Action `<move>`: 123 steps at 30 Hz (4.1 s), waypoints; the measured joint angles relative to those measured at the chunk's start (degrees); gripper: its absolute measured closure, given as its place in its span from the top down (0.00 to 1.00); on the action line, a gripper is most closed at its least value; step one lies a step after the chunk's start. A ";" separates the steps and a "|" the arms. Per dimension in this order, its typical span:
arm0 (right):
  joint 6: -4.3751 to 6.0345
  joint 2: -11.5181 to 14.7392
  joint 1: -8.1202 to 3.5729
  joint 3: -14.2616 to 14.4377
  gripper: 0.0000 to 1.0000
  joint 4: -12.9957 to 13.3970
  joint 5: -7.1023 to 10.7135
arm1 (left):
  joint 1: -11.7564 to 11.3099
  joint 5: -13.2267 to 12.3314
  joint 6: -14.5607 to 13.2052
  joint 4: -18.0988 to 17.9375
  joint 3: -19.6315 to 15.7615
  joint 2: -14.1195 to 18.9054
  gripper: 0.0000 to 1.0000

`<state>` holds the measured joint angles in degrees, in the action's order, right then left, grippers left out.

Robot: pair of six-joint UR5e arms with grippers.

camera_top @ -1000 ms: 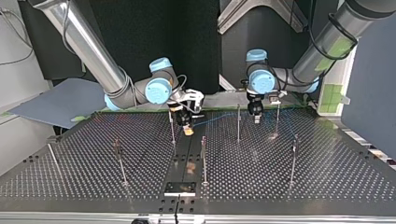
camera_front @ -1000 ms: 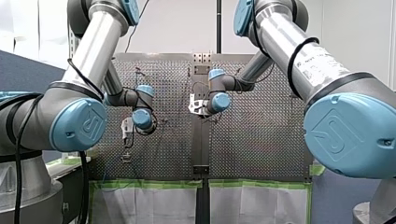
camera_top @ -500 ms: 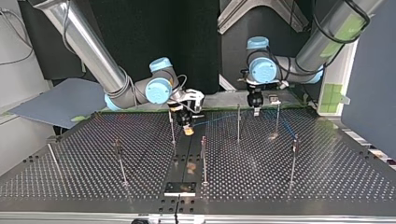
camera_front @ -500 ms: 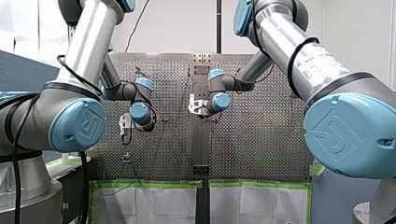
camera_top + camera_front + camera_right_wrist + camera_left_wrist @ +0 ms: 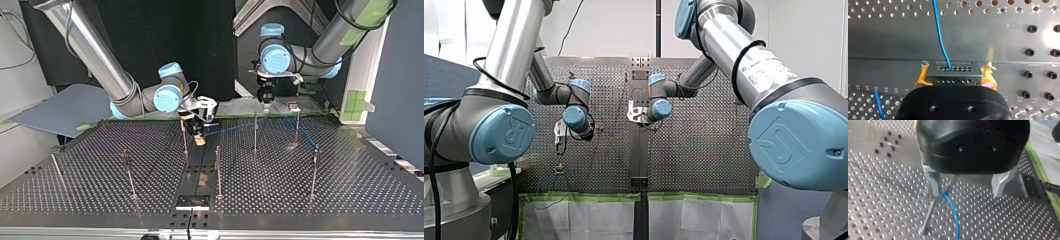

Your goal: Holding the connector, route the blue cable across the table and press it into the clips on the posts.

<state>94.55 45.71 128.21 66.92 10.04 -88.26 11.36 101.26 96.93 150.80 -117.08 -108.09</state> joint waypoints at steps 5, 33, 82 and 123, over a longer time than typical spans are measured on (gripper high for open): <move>-0.16 0.21 -0.36 -0.20 0.00 -0.86 0.01 | 1.70 0.03 0.17 -0.59 -0.44 2.36 1.00; 0.08 6.27 -1.91 3.68 0.00 -5.89 -1.62 | 12.06 7.75 3.70 -1.86 11.20 -6.10 1.00; -0.07 6.37 -2.46 3.91 0.00 -5.53 -1.67 | 10.90 7.75 5.39 0.60 21.83 -13.51 0.00; 2.17 17.84 -2.93 2.72 0.00 -9.35 -0.88 | 11.49 10.60 4.99 8.20 21.83 0.04 0.00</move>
<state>96.72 63.55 125.28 69.64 0.69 -89.13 22.86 111.86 101.92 159.00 -95.25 -108.05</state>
